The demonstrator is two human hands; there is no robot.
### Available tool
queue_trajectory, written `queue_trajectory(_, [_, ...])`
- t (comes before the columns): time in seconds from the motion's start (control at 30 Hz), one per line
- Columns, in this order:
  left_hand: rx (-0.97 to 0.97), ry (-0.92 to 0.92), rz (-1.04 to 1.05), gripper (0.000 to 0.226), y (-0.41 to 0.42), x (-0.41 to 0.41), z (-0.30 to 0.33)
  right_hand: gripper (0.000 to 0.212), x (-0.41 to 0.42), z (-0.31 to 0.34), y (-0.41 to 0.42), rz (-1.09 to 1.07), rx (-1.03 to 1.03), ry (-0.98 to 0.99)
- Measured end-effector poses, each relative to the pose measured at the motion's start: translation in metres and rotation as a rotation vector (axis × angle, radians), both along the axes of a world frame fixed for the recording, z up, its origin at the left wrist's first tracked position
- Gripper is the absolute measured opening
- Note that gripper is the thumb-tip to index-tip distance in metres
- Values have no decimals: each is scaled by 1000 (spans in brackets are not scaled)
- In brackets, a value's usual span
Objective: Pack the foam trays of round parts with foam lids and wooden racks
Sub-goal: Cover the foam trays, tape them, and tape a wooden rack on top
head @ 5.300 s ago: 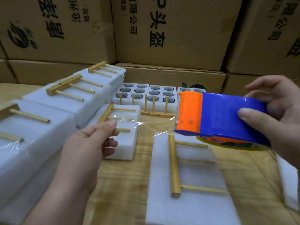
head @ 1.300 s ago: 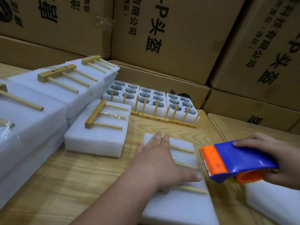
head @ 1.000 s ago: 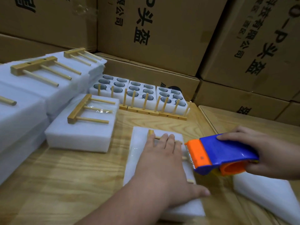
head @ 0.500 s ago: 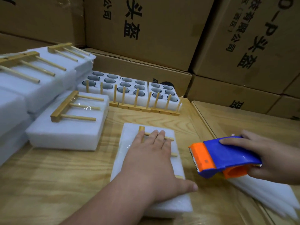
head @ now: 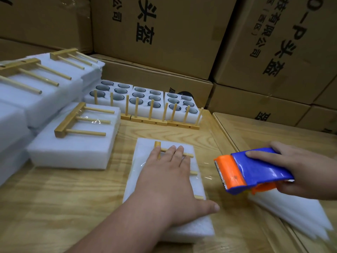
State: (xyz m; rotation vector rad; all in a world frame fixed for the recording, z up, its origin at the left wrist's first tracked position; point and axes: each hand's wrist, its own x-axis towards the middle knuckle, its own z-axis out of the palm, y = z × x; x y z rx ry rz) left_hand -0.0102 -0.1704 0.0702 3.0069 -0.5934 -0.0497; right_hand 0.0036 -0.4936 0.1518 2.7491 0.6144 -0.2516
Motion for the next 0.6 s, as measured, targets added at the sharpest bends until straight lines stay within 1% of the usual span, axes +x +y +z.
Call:
queue_trajectory(0.13, [-6,1,-9,124,2,-2,0,93,1,-1,-14,3,-12,-19])
queue_trajectory(0.23, [-10,-13,-3,124,2,-2,-1,91,-1,-1,-25,20,-9,-2])
queue_trajectory(0.3, [-1,-8,-10,124,1,-1,-1,90,2,0,-19,53,-41,-27])
queue_trajectory(0.4, [11,-4,-10,125,0,-1,0,84,6,-3,12,101,-159,-74])
queue_trajectory(0.47, [17,-5,-9,126,-1,-1,0,81,7,2,41,121,-238,-65])
queue_trajectory(0.53, [19,-6,-11,126,-1,-1,0,81,9,12,70,96,-233,-5])
queue_trajectory(0.6, [18,-7,-9,126,-1,-1,0,79,12,23,96,120,-234,49])
